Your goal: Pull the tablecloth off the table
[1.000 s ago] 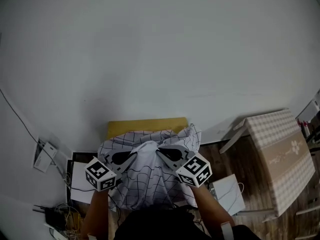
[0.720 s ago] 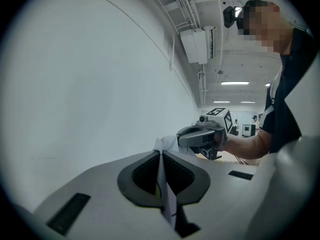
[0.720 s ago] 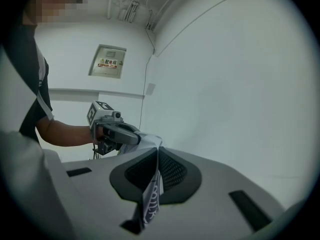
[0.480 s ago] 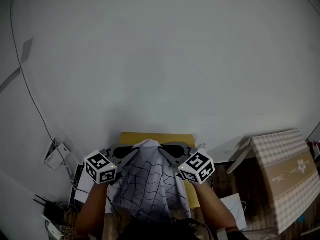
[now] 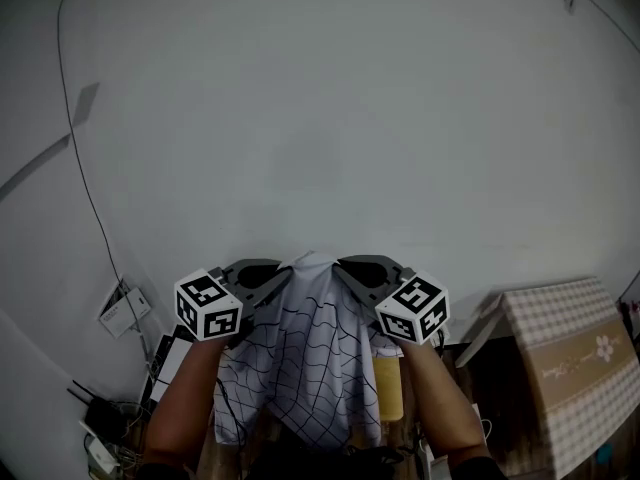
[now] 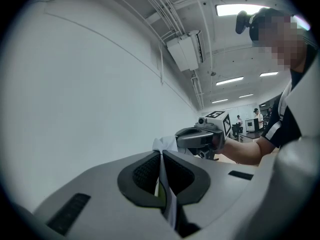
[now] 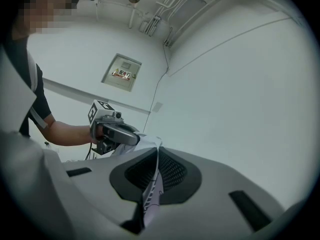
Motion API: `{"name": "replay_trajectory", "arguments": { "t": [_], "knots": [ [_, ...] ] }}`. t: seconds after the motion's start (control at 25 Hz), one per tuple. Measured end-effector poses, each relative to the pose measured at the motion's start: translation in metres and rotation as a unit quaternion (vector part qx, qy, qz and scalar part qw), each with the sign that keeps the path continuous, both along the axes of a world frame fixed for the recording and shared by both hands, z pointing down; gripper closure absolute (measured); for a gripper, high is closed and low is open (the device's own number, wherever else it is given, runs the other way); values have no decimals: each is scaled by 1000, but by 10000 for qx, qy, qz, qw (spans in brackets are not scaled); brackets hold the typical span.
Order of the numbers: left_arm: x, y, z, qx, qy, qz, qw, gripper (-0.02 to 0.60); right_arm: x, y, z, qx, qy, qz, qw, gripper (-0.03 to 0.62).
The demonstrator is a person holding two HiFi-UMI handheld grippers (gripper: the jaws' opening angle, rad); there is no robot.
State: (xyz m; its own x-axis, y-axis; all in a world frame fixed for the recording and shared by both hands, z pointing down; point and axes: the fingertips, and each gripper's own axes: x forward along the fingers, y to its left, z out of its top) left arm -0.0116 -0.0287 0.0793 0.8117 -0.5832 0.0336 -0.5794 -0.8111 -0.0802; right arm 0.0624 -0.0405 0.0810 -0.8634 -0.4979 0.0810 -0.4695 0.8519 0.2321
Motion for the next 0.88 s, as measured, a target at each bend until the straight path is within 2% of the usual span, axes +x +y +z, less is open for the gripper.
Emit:
{"name": "replay_trajectory", "arguments": {
  "t": [0.48, 0.6, 0.72, 0.88],
  "knots": [
    [13, -7, -105, 640, 20, 117, 9979, 566, 4, -6, -106, 889, 381, -65, 9953, 569],
    [21, -13, -135, 815, -127, 166, 9965, 566, -2, -14, -133, 1024, 474, -76, 9936, 569],
    [28, -2, -159, 1065, -229, 228, 9938, 566, -5, -3, -155, 1171, 363, -104, 9924, 569],
    [32, 16, -182, 1364, -165, 277, 9901, 566, 0, 14, -177, 1432, 134, -60, 9896, 569]
  ]
}}
